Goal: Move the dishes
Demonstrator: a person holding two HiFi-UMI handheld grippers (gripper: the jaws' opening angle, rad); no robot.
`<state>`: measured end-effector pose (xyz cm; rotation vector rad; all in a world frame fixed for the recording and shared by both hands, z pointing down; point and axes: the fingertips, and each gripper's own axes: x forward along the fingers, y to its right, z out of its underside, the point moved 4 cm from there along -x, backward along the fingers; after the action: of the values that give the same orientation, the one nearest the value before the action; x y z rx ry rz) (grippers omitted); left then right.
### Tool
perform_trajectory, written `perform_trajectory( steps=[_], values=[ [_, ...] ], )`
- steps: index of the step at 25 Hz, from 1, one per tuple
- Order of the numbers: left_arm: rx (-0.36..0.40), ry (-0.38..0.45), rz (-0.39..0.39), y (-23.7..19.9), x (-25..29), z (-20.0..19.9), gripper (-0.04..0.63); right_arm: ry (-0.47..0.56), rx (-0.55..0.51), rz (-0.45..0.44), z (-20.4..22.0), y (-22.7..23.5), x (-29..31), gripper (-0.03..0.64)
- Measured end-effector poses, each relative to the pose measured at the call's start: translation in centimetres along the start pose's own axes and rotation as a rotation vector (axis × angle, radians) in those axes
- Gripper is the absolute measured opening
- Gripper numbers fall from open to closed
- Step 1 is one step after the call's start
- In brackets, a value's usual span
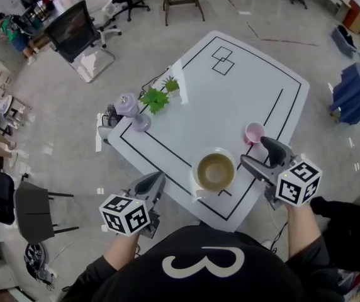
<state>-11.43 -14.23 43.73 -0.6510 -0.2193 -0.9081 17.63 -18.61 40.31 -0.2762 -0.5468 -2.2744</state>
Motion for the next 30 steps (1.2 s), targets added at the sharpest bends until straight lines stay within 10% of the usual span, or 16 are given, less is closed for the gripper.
perform_trajectory(
  steps=[17,30],
  values=[
    [-0.003,-0.003,-0.063,-1.8,-3.0,1.7,0.002,-0.236,0.160,0.009,10.3,-1.1,5.2,0.314],
    [0.004,-0.018,-0.072,-2.3,-4.1,2.7,0.002,-0.220,0.373,0.089,11.3,-1.4,5.6,0.091]
  ],
)
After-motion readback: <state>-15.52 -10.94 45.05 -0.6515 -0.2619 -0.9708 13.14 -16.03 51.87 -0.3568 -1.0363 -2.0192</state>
